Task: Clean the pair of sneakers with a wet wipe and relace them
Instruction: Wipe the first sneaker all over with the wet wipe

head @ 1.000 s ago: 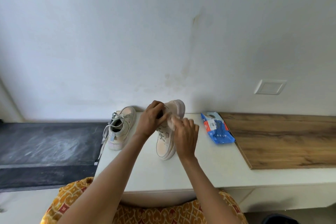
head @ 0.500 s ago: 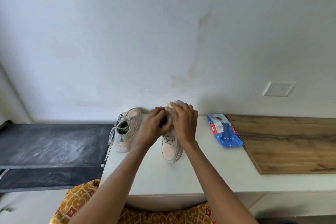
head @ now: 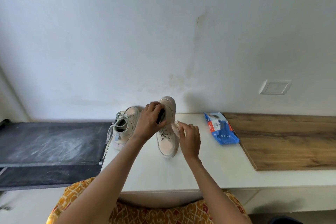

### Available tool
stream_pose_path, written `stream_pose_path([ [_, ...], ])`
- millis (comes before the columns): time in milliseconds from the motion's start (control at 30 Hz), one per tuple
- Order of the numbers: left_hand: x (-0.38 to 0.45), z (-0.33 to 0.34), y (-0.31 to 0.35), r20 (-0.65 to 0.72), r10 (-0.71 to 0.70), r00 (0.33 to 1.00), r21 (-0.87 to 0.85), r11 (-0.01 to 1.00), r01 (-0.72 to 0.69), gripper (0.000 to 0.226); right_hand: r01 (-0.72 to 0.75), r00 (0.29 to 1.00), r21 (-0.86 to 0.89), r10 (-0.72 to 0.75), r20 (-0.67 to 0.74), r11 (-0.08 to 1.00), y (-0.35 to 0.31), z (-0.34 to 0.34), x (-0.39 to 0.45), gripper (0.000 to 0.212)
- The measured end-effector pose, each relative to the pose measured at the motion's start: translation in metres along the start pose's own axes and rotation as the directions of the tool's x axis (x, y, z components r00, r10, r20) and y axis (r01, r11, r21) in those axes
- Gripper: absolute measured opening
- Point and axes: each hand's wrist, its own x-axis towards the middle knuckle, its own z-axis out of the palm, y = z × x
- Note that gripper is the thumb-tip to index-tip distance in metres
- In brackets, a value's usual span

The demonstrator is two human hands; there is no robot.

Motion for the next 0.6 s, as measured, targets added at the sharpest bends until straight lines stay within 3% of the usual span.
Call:
stream_pose_path([
  [167,0.023,0.009,-0.002,0.062,-0.085,0.994,0.120,0.990,0.077,0.046,-0.159,0.982,0.122,0.144,0.127,0.980,-0.008,0.019,0.025,0.028],
  [333,0.045,0.019,-0.022,0.212,-0.237,0.948,0.180,0.963,0.201,0.046,-0.344,0.887,0.078,0.297,0.355,0.936,0.009,0.046,0.024,0.029],
  [433,0.045,0.035,-0.031,0.293,-0.312,0.904,0.224,0.941,0.252,0.045,-0.360,0.880,0.035,0.327,0.345,0.932,0.018,0.056,0.008,0.028],
  [533,0.033,0.051,-0.044,0.449,-0.428,0.784,0.296,0.899,0.321,0.048,-0.350,0.884,-0.020,0.337,0.325,0.936,0.026,0.060,-0.002,0.029],
  [600,0.026,0.058,-0.047,0.448,-0.463,0.765,0.292,0.884,0.364,0.047,-0.312,0.898,-0.042,0.309,0.315,0.949,0.028,0.059,-0.004,0.029],
])
